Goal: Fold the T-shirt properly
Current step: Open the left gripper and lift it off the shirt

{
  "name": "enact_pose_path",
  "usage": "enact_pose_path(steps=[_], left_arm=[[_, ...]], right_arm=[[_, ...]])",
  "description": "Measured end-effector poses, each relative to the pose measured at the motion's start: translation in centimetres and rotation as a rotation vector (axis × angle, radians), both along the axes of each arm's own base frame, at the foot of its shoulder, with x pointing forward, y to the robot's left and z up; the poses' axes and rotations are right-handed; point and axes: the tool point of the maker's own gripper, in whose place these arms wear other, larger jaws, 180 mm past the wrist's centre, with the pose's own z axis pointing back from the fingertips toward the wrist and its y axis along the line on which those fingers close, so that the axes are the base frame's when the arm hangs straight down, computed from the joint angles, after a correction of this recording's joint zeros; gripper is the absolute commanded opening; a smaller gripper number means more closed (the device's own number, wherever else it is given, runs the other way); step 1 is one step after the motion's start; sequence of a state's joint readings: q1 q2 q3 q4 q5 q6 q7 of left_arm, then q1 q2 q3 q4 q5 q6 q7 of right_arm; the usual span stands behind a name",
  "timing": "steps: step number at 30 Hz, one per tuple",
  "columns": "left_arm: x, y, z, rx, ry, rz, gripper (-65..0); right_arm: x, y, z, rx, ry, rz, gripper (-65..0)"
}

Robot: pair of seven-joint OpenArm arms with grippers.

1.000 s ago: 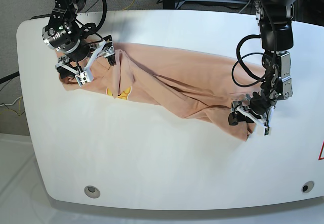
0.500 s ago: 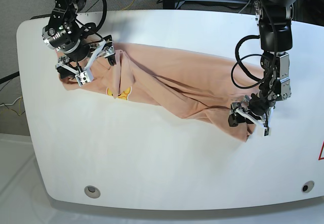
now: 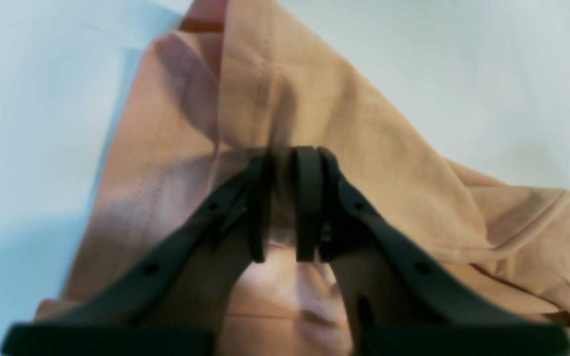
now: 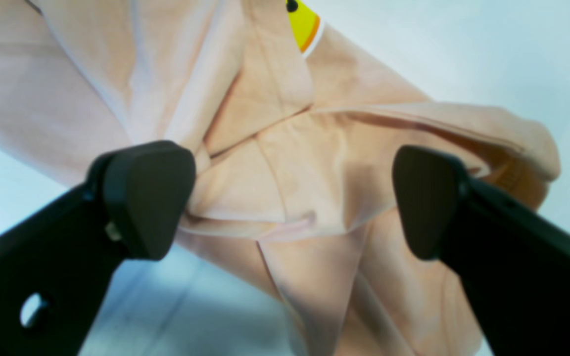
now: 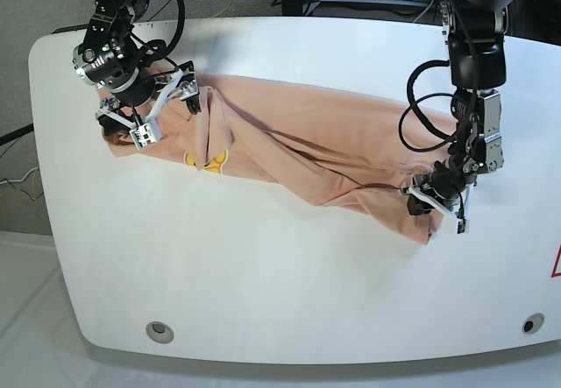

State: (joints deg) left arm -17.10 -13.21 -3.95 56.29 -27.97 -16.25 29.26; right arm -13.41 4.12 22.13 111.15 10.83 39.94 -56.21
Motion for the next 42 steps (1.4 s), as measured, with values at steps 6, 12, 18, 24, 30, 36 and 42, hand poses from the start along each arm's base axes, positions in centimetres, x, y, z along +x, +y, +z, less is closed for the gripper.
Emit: enact_pose_path(steps=[6,12,18,24,30,36,42], left_arm=[[0.0,0.0,0.0,0.0,0.0,0.0,-61.9],[-0.1,0.0,0.0,0.001,0.005,-0.002,-62.8],[0.0,-0.3,0.7,0.008,-0.01,-0.016,-62.8],[0.2,-0.8,2.3,0.028,-0.017,-0.057,-62.8],[0.0,-1.1,3.3,0.044,-0.027,-0.079,-62.8],[-1.6,0.5,2.3,0.072,0.028,-0.008,-62.8],[-3.5,1.4,1.5,0.1,0.073,0.013,-62.8]], right_arm=[[0.0,0.0,0.0,0.0,0.0,0.0,0.0],[0.0,0.0,0.0,0.0,0.0,0.0,0.0],[0.0,0.0,0.0,0.0,0.0,0.0,0.0],[0.0,0.0,0.0,0.0,0.0,0.0,0.0],[0.0,0.0,0.0,0.0,0.0,0.0,0.0],[0.0,0.0,0.0,0.0,0.0,0.0,0.0],[0.0,0.1,0.0,0.005,-0.001,0.0,0.0]])
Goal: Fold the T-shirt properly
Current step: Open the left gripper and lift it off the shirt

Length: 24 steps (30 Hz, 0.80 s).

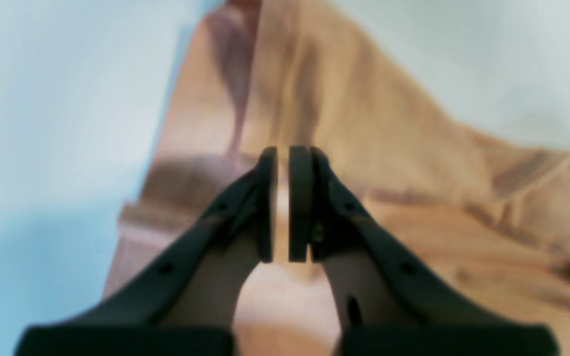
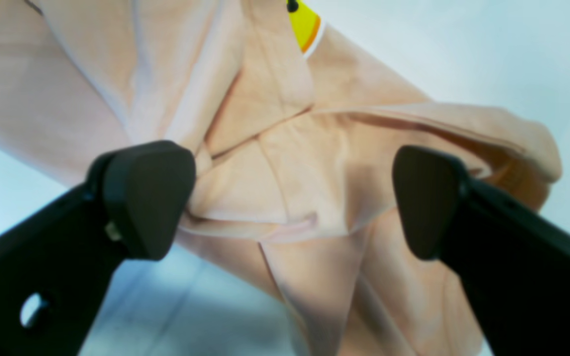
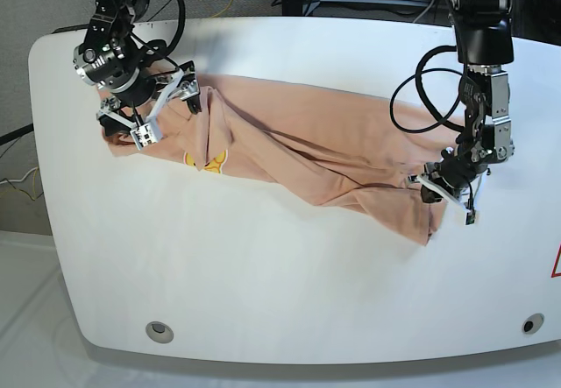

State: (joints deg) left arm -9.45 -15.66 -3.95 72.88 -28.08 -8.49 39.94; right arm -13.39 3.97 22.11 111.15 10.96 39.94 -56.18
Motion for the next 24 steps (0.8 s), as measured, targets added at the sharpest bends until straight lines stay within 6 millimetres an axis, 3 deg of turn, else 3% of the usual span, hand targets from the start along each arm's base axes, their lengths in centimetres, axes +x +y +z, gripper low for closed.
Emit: enact_pose_path(steps=[7,13,24], left_arm=[[-1.5,1.2,0.1,0.043,0.023,0.0,-62.8],[-2.5,2.2,1.3,0.097,-0.002,-0.025,-62.5],[-4.0,1.9,1.8,0.121,-0.011,-0.057,-62.5]], right_arm=[[0.0,0.0,0.0,-0.002,0.001,-0.001,0.0],[0.0,-0.1,0.0,-0.002,0.002,0.0,0.0],[0.0,-0.2,0.0,-0.006,0.002,0.0,0.0]])
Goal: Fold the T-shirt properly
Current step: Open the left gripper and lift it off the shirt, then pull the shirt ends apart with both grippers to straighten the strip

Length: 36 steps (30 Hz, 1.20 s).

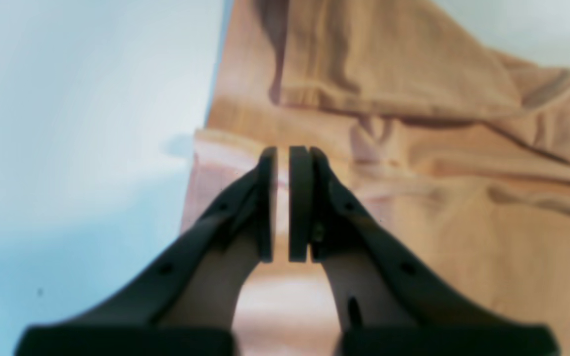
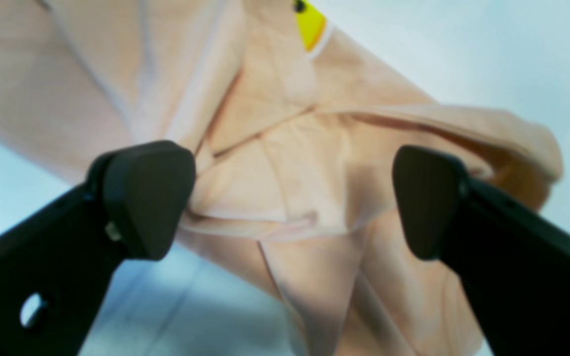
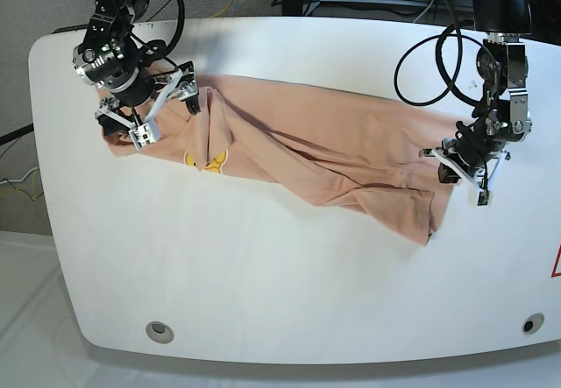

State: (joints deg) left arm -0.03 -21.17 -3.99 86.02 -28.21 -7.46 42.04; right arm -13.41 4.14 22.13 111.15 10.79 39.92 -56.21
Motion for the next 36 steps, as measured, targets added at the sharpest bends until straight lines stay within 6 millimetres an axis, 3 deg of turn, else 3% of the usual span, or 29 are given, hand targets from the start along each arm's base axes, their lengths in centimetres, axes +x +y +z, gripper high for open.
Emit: enact_pose_path(steps=[8,10,15,22,31,36], left_arm=[[-0.2,-0.1,-0.1,0.0,0.002,-0.003,-62.5],[-0.2,-0.1,-0.1,0.001,0.002,-0.003,-62.5],[-0.3,-0.1,-0.1,0.001,0.002,-0.003,-62.5],[-0.4,-0.1,-0.2,0.001,0.005,-0.003,-62.5],[-1.3,-0.1,-1.0,0.002,0.03,-0.003,-62.5],[-1.7,0.2,-1.2,0.008,0.032,-0.003,-62.5]], right_arm=[[0.0,0.1,0.0,0.003,-0.001,0.002,0.0],[0.0,0.1,0.0,0.003,-0.001,0.002,-6.9],[0.0,0.1,0.0,0.002,-0.001,0.002,-33.4],[0.0,-0.1,0.0,-0.001,0.0,-0.002,-64.6],[-0.1,-0.2,-0.2,-0.004,0.005,-0.006,-62.7],[-0.9,-1.1,-2.5,-0.036,0.08,-0.024,-62.9]])
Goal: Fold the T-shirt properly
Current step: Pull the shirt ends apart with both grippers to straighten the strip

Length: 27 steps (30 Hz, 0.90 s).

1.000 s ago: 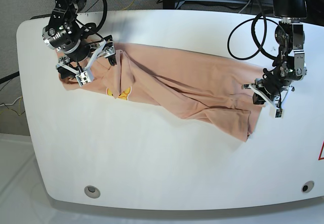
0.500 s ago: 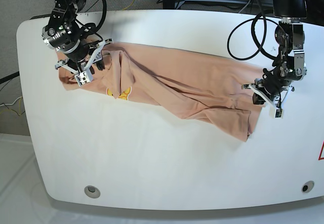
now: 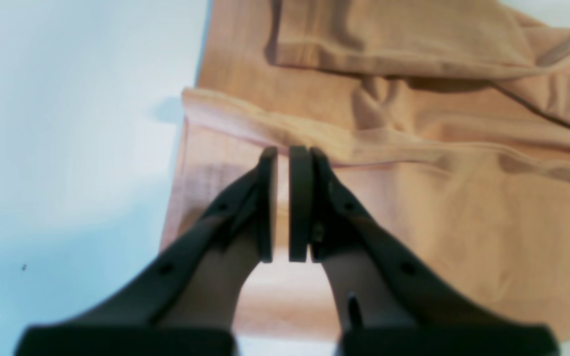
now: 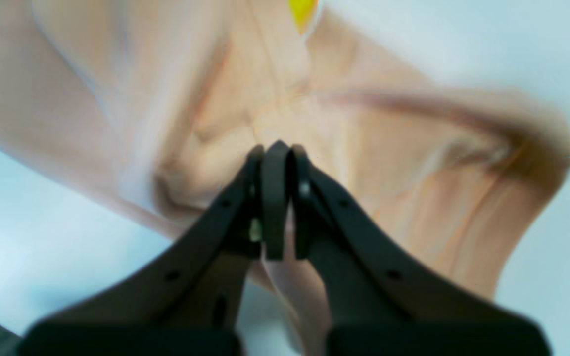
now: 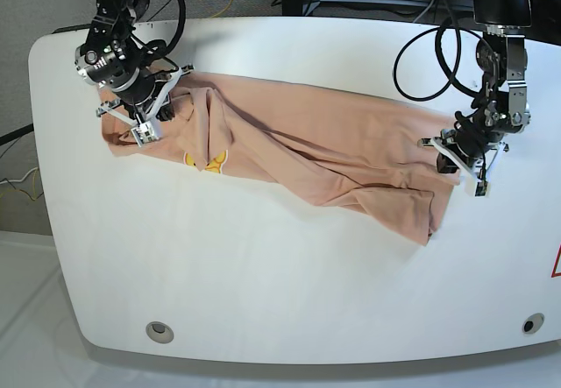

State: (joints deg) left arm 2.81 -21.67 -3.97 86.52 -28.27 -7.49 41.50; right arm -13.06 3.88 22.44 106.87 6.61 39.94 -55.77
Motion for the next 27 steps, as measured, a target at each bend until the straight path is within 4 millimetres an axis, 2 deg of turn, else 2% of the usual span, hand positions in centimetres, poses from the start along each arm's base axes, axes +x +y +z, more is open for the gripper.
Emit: enact_pose_path(steps=[4,11,18,27], left_arm=[[-0.9,0.2,-0.7,0.007,0.028,0.0,-62.5],[-1.4,0.2,-1.1,0.006,0.033,0.001,-62.5],[-2.8,0.3,-2.2,0.009,0.07,0.001,-62.5],[-3.7,1.1,-2.9,0.082,0.079,-0.01,-62.5]], right_arm=[[-0.9,-0.3,-2.0,0.002,0.062,-0.011,-64.2],[0.5,-0.1,-2.3,0.029,0.05,-0.019,-65.0],[2.1,0.0,-2.3,0.048,0.039,-0.022,-65.0],[3.7,0.2,-2.2,0.06,0.03,-0.022,-65.0]])
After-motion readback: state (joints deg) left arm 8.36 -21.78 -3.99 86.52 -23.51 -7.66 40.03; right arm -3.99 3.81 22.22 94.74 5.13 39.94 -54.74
